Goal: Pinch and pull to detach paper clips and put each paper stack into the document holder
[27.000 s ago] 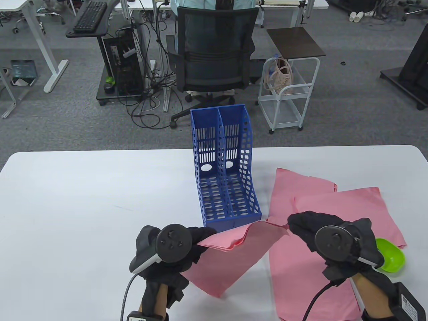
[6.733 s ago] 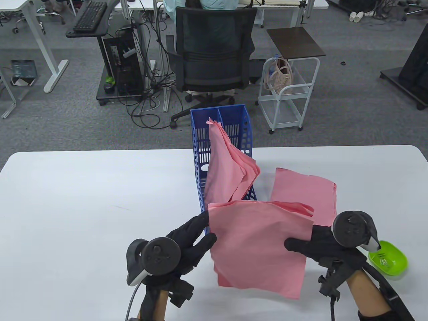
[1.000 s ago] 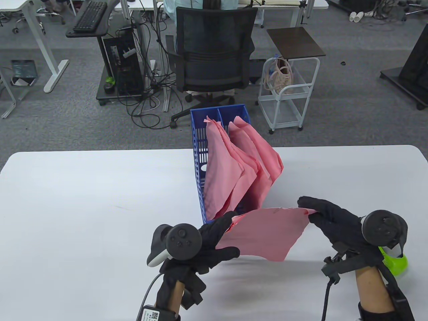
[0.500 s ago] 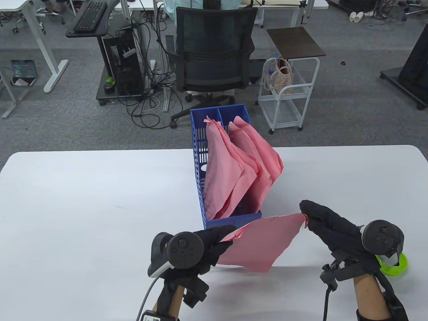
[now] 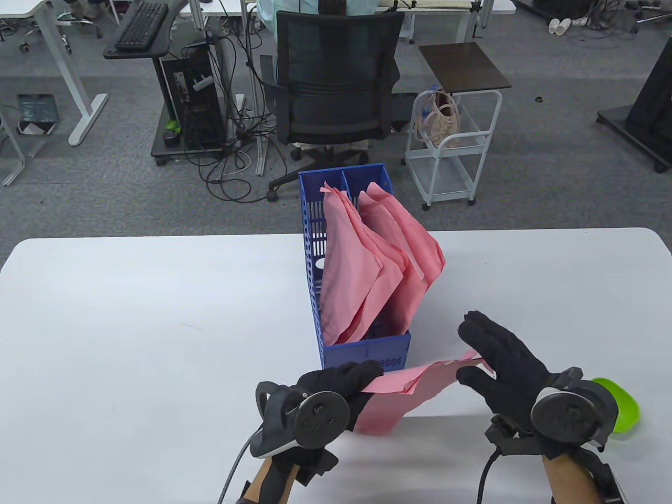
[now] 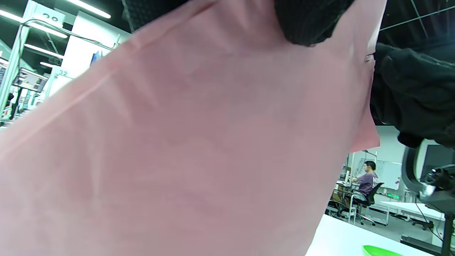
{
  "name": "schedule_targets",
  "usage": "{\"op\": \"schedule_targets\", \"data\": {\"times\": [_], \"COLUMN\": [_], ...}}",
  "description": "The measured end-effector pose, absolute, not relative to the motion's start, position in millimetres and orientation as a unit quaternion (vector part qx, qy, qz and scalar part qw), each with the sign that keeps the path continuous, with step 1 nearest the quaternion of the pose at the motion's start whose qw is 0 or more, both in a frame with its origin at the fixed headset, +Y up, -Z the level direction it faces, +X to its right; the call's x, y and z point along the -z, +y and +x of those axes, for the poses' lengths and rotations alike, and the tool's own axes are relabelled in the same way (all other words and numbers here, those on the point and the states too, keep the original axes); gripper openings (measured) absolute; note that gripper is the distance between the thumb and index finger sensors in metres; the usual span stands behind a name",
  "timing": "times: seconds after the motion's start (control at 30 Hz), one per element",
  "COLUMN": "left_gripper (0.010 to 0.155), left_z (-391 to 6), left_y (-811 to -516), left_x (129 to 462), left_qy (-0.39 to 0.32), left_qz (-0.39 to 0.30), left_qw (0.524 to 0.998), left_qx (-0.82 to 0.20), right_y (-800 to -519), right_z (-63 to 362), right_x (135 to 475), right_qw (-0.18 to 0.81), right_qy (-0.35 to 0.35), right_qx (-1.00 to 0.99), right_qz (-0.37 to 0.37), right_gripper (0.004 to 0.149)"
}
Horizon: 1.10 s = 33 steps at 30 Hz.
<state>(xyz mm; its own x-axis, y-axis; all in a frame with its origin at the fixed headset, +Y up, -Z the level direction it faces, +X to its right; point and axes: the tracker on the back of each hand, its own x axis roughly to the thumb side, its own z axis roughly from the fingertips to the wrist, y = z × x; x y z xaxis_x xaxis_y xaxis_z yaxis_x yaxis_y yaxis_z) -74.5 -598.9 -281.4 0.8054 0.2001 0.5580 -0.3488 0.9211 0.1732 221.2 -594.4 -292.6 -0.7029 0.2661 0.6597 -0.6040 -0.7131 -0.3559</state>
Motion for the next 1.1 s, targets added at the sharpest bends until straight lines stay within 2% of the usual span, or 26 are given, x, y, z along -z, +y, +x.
{"op": "schedule_targets", "data": {"times": [0.1, 0.37, 0.6, 1.1], "left_gripper": [0.043, 0.043, 0.042, 0.042], "left_z": [-67.8, -61.5, -63.7, -69.9], "left_y": [-598.9, -599.4, -597.1, -591.5], "left_x": [277.3, 274.0, 274.8, 277.6], "left_qy": [-0.287, -0.296, -0.298, -0.280], "left_qz": [0.133, 0.127, 0.120, 0.126], "left_qw": [0.939, 0.939, 0.938, 0.945], "left_qx": [-0.133, -0.120, -0.129, -0.116], "right_y": [-594.0, -593.9, -591.0, -585.3], "right_z": [210.9, 206.9, 209.8, 209.9], "right_x": [287.0, 286.4, 287.1, 293.8], "right_qw": [0.239, 0.227, 0.230, 0.216], "right_qy": [-0.289, -0.261, -0.242, -0.217], "right_qx": [-0.872, -0.877, -0.874, -0.889], "right_qz": [0.315, 0.335, 0.353, 0.340], "right_gripper": [0.060, 0.038, 0.035, 0.035]}}
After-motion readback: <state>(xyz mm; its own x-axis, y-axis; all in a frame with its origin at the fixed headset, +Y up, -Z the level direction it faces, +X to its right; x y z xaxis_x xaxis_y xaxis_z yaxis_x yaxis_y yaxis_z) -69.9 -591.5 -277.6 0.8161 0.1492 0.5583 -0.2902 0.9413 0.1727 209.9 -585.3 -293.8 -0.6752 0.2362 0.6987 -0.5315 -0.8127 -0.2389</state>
